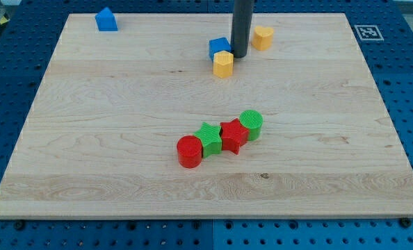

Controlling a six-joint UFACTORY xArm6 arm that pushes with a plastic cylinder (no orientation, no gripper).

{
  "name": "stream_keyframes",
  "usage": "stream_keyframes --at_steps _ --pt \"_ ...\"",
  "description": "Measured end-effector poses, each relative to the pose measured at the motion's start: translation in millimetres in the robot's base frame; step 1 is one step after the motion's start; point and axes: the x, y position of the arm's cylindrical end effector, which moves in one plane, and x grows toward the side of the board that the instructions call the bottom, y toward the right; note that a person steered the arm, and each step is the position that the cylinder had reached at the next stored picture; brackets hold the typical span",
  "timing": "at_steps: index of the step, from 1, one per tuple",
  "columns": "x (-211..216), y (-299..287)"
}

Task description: Separate the cube and the heart from each other

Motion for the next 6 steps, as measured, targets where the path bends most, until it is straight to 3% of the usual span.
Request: stream_keyframes --at_steps 4,6 --pt "2 -121" --pt "-25 -161"
